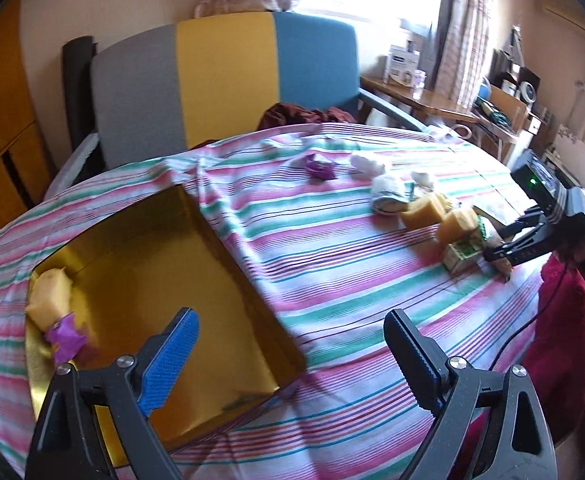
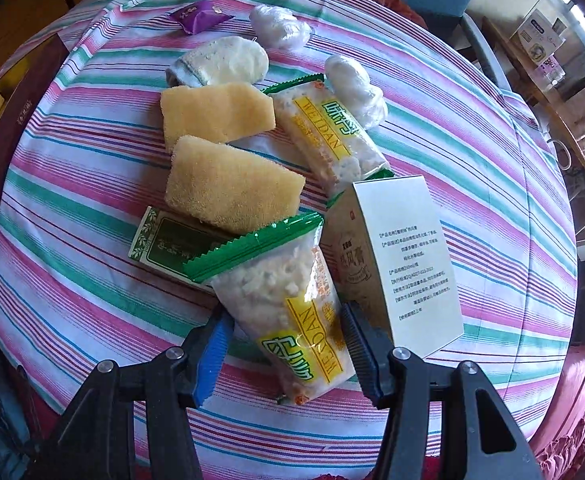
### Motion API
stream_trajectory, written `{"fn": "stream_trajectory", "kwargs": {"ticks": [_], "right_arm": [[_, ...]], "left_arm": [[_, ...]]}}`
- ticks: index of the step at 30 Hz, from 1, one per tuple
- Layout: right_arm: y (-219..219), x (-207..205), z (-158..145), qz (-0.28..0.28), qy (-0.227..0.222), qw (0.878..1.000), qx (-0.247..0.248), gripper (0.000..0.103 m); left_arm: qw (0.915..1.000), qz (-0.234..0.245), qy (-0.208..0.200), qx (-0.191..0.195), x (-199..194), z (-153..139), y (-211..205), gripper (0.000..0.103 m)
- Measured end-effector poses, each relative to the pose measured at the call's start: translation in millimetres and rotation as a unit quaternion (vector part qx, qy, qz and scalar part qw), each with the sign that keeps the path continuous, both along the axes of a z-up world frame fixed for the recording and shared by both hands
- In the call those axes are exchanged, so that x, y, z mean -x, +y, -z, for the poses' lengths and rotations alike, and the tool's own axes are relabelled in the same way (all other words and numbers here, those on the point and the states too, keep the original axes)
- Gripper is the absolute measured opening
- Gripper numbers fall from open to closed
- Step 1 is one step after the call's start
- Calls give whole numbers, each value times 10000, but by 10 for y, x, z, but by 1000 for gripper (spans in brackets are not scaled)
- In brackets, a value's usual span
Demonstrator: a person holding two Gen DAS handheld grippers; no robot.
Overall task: Organize objects
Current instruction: 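Grasp a second sponge cake with the left gripper while the right gripper grasps the WEIDAN bag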
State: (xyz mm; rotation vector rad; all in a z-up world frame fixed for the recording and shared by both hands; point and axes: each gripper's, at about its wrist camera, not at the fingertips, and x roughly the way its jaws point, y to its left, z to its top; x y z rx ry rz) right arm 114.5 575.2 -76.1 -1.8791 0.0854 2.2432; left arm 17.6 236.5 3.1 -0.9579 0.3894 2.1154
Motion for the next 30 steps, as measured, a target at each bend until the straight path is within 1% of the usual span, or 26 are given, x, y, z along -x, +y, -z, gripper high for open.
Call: {"fn": "stream_trajectory", "kwargs": {"ticks": [1,5,9,11,13,14,16,18,20,23,26,29,30], "right_arm": [[3,-20,-10,13,33,10000,33,49],[-32,-151,-116,139,158,9998,-55,42],[-32,-360,-276,498,593,9969,113,41],[-71,-456,-320,662,790,9944,211,40],[-88,-509,-323,855,996,9907,355,40],[-42,-467,-302,918,1063,9893,385,40],[-52,-469,-274,1016,1159,9872,420,40],[-35,-494,-309,1074,1287,9849,444,40],[-33,-512,-303,1073,1380,9832,531,40],[-8,-490,-308,1061,1505,9811,592,40],[27,-517,-313,1129,1674,9766,746,40],[59,-553,-323,1183,1829,9719,894,40],[66,-560,-329,1199,1867,9707,920,40]], "left_arm": [[10000,63,0,7,-13,2,42,94],[9991,432,-30,13,-73,35,302,94],[9967,810,-11,89,-123,99,588,94],[9950,992,-46,115,-159,129,751,92],[9930,1166,-157,68,-186,146,903,91],[9919,1247,-249,49,-192,161,997,90],[9904,1310,-451,47,-175,191,1136,86],[9880,1310,-820,-5,-125,223,1284,85],[9861,1250,-1092,-49,-60,243,1416,85],[9825,1104,-1495,-132,70,275,1610,80],[9787,875,-1834,-287,238,350,1803,80],[9747,722,-2088,-355,386,478,1997,82],[9744,679,-2117,-342,424,522,2063,82]]}}
